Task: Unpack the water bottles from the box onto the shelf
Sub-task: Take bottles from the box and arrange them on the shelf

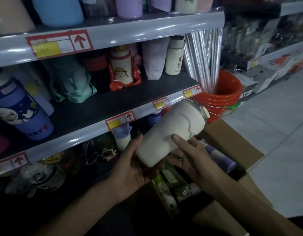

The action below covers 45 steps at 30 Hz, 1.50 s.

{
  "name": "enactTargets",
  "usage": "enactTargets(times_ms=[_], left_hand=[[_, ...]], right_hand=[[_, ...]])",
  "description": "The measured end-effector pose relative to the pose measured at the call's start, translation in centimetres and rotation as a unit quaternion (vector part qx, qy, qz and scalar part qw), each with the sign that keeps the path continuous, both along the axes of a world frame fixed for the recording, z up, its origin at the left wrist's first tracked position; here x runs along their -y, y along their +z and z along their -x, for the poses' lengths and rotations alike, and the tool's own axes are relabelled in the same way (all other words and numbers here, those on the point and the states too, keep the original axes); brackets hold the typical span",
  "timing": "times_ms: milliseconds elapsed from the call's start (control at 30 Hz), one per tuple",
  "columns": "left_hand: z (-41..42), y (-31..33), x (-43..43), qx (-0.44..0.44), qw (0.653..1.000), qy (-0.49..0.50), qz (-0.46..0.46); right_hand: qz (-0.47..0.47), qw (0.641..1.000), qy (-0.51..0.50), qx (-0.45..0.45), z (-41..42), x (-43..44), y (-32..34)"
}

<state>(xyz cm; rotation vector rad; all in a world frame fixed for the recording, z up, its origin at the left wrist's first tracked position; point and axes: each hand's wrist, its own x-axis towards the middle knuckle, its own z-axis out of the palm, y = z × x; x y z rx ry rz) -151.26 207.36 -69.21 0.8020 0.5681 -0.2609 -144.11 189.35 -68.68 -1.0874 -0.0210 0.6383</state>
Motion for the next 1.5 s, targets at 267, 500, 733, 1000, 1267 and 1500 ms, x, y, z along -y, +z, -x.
enactTargets(times_ms=[267,500,733,1000,1267,1500], left_hand=[[0.3,-1.7,-1.1,-0.013,0.987,-0.018,-0.161],[0.0,-1.7,-1.9,0.006,0.951,-0.061,-0.304],[1.8,-1.6,-3.6,0.035,0.935,-0.011,-0.352],[3.7,-0.1,-7.7,0.090,0.915,0.126,-0.373],[3.5,0.8,-13.9,0.084,0.851,0.194,-0.481],[2.2,1.8,-17.2,0.099,0.823,0.177,-0.530]], right_hand=[[0.130,0.982,-0.028,0.131,1.0,-0.5,-0.9],[0.186,0.954,-0.014,0.233,1.4,-1.3,-2.3],[0.198,0.931,0.008,0.307,1.7,-4.2,-1.3],[0.172,0.919,0.025,0.355,1.3,-10.8,0.8],[0.146,0.902,0.021,0.405,-1.2,-20.1,2.0],[0.135,0.905,0.031,0.402,-3.3,-26.0,2.2]])
